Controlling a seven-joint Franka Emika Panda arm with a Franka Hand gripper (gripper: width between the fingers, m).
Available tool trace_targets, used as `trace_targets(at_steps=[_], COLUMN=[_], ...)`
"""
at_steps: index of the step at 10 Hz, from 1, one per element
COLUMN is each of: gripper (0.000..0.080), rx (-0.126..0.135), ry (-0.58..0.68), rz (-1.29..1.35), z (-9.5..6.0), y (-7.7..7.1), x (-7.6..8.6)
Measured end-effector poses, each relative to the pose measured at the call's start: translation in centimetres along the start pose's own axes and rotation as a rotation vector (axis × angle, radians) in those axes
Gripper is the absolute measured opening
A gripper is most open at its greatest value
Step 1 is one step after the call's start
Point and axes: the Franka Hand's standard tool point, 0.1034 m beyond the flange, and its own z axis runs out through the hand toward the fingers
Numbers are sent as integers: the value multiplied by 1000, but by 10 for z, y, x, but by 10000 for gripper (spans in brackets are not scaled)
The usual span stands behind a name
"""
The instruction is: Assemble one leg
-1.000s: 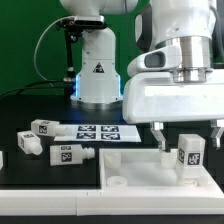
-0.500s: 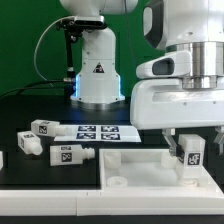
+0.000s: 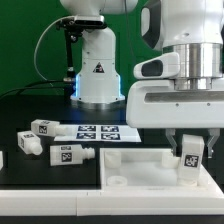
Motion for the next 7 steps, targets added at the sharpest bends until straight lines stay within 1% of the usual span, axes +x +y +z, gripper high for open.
trace_targets(at_steps=[3, 4, 5, 7], gripper=[290, 290, 290, 290], rx=[16, 26, 33, 33], ry=[-11, -19, -25, -25], rz=[524, 629, 686, 659], z=[1, 1, 1, 2], y=[5, 7, 8, 8], x=[1, 2, 2, 2])
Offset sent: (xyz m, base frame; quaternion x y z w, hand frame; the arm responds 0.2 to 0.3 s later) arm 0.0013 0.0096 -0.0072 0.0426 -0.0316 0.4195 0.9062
